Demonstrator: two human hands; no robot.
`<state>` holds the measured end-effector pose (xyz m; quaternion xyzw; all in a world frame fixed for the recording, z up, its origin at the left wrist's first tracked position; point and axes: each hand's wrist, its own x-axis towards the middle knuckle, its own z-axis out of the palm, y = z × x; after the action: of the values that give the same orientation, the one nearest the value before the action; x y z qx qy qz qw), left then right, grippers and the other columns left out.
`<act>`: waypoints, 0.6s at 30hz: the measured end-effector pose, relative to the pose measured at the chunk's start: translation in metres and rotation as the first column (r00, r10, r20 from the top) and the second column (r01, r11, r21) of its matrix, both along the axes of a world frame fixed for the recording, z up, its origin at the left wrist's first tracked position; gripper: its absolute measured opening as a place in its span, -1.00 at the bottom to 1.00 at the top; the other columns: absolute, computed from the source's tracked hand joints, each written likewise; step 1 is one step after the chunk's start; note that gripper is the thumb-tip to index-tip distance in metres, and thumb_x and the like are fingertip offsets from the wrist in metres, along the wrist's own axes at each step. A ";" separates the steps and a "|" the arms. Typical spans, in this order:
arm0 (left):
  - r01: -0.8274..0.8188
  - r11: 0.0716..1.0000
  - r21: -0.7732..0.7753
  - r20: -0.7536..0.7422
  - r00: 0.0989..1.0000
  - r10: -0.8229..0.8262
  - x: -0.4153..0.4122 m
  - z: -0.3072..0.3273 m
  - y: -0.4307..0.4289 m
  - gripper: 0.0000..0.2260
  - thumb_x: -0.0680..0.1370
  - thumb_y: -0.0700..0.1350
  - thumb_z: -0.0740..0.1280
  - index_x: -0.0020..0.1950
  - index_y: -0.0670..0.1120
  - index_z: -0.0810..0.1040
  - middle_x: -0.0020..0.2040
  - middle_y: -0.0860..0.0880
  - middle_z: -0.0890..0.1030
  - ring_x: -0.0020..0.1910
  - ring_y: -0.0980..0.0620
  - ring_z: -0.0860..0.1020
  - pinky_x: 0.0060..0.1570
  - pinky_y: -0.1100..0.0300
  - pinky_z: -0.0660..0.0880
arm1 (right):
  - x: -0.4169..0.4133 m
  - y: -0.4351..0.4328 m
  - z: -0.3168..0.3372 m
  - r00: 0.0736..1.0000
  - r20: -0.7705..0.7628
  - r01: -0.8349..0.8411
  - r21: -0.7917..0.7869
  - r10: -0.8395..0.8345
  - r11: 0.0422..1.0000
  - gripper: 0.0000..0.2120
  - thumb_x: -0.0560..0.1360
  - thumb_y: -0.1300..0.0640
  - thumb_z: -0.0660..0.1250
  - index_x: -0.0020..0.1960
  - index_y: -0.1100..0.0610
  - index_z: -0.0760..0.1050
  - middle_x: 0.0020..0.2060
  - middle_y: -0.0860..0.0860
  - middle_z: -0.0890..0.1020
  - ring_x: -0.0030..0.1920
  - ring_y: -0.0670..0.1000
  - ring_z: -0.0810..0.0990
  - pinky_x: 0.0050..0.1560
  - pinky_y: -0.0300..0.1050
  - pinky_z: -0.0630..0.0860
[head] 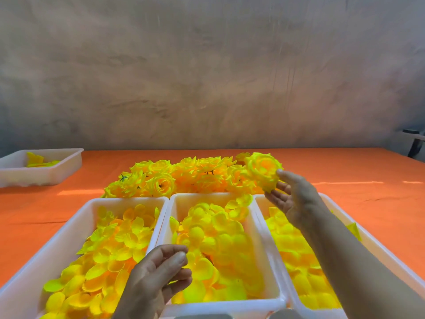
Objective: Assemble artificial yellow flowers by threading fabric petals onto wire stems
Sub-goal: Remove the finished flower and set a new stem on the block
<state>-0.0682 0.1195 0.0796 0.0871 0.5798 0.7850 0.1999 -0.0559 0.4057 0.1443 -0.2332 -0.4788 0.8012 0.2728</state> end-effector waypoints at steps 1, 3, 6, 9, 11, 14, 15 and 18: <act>-0.005 1.000 -0.006 -0.010 1.000 0.005 -0.001 -0.002 -0.001 -0.71 0.23 -0.14 0.40 -0.12 -0.25 0.67 -0.33 -0.13 0.59 -0.41 -0.04 0.60 -0.40 0.14 0.60 | -0.012 0.014 0.001 0.999 0.021 0.043 -0.030 -0.042 0.999 -0.91 0.55 0.16 0.29 0.03 0.14 0.49 -0.15 0.14 0.62 -0.26 0.09 0.62 -0.37 -0.17 0.62; 0.005 1.000 -0.025 -0.033 0.999 -0.005 -0.002 -0.003 -0.002 -0.79 0.22 -0.16 0.40 -0.22 -0.21 0.70 -0.34 -0.17 0.58 -0.42 -0.06 0.60 -0.40 0.12 0.59 | -0.034 0.038 0.000 0.991 0.065 0.122 -0.061 -0.118 0.991 -0.86 0.54 0.15 0.30 0.09 0.12 0.46 -0.10 0.16 0.60 -0.24 0.10 0.60 -0.34 -0.11 0.59; 0.037 0.997 -0.064 -0.054 0.998 -0.041 -0.002 -0.002 0.000 -0.81 0.16 -0.20 0.46 -0.27 -0.21 0.70 -0.36 -0.24 0.56 -0.44 -0.12 0.59 -0.44 0.16 0.57 | -0.061 0.059 -0.003 0.975 0.109 0.200 -0.067 -0.192 0.977 -0.82 0.54 0.17 0.30 0.13 0.14 0.45 -0.01 0.20 0.59 -0.20 0.13 0.58 -0.27 -0.06 0.57; 0.039 0.997 -0.068 -0.026 0.999 -0.041 -0.002 -0.001 0.003 -0.83 0.13 -0.27 0.41 -0.32 -0.28 0.67 -0.39 -0.30 0.55 -0.50 -0.12 0.56 -0.52 0.23 0.52 | -0.090 0.064 0.001 0.970 0.104 0.226 -0.058 -0.219 0.972 -0.72 0.54 0.18 0.31 0.24 0.18 0.46 0.05 0.21 0.57 -0.16 0.14 0.60 -0.24 -0.01 0.58; 0.028 0.997 -0.075 -0.036 0.999 -0.031 -0.002 0.000 0.007 -0.86 0.16 -0.29 0.39 -0.34 -0.33 0.65 -0.40 -0.32 0.53 -0.56 -0.07 0.51 -0.57 0.27 0.44 | -0.111 0.061 0.011 0.987 0.067 0.149 -0.041 -0.146 0.988 -0.70 0.57 0.14 0.28 0.29 0.15 0.43 0.11 0.19 0.57 -0.04 0.15 0.61 -0.07 0.06 0.59; -0.013 0.998 -0.064 -0.038 0.999 0.010 -0.002 0.000 0.010 -0.92 0.27 -0.33 0.44 -0.36 -0.37 0.62 -0.42 -0.33 0.50 -0.61 -0.02 0.45 -0.61 0.32 0.37 | -0.130 0.055 0.020 0.994 0.107 -0.029 0.047 0.024 0.998 -0.68 0.63 0.15 0.17 0.36 0.17 0.40 0.27 0.18 0.53 0.19 0.14 0.57 0.26 0.11 0.42; -0.002 0.998 -0.066 -0.044 0.999 0.000 -0.003 -0.001 0.009 -0.91 0.24 -0.31 0.44 -0.36 -0.36 0.63 -0.42 -0.33 0.51 -0.60 -0.03 0.46 -0.60 0.30 0.38 | -0.131 0.054 0.019 0.988 0.147 -0.060 0.072 0.049 0.996 -0.67 0.63 0.19 0.13 0.37 0.22 0.39 0.30 0.21 0.50 0.26 0.16 0.53 0.31 0.10 0.38; 0.049 0.996 -0.076 -0.071 0.996 -0.054 -0.006 -0.004 0.004 -0.68 -0.02 -0.20 0.50 -0.32 -0.30 0.66 -0.40 -0.33 0.55 -0.53 -0.09 0.54 -0.52 0.26 0.48 | -0.123 0.054 0.007 0.964 0.254 -0.117 0.153 0.075 0.981 -0.60 0.62 0.30 0.05 0.42 0.43 0.24 0.40 0.37 0.32 0.41 0.32 0.35 0.44 0.12 0.29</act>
<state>-0.0741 0.1239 0.0754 0.1231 0.6130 0.7538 0.2020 -0.1791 0.4594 0.1510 -0.2841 -0.5851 0.7354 0.1904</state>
